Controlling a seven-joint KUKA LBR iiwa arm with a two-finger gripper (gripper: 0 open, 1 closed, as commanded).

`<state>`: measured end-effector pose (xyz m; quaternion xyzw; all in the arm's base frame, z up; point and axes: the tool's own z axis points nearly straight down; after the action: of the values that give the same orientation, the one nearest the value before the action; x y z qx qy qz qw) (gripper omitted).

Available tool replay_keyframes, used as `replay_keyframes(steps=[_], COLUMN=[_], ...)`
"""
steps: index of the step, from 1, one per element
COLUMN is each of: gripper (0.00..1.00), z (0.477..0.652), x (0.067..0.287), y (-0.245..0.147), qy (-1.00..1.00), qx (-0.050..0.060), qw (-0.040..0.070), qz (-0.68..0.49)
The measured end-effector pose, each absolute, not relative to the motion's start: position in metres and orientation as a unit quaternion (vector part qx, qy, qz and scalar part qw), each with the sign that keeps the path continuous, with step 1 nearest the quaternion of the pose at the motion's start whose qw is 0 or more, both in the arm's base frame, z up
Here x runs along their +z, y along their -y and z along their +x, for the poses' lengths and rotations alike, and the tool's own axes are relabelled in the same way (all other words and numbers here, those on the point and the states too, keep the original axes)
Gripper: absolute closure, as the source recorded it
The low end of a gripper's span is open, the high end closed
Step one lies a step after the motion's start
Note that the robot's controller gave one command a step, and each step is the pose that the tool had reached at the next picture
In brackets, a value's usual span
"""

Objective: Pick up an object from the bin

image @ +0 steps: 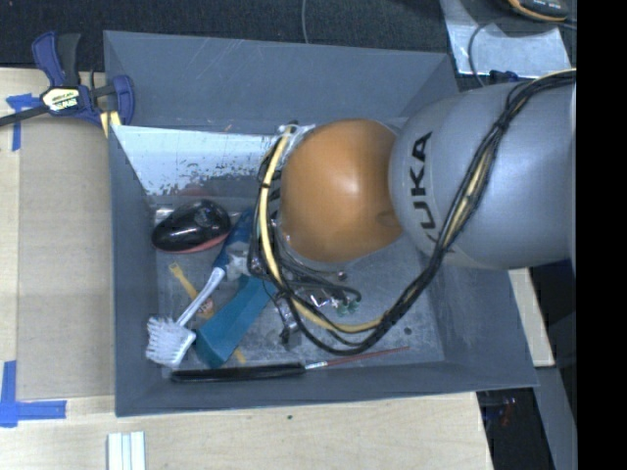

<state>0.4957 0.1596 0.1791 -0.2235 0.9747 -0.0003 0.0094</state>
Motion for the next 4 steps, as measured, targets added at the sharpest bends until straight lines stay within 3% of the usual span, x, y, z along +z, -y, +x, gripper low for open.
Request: replay_keyframes(steps=[1, 2, 3, 4], gripper=[0.0, 0.0, 0.0, 0.0], z=[0.495, 0.492, 0.494, 0.492], x=[0.135, 0.099, 0.081, 0.076], y=[-0.168, -0.194, -0.208, -0.207], qy=[-0.982, -0.957, -0.94, -0.953], qx=[0.0, -0.001, -0.004, -0.002], qw=[0.008, 0.007, 0.007, 0.007], qz=[-0.191, -0.289, -0.341, -0.303])
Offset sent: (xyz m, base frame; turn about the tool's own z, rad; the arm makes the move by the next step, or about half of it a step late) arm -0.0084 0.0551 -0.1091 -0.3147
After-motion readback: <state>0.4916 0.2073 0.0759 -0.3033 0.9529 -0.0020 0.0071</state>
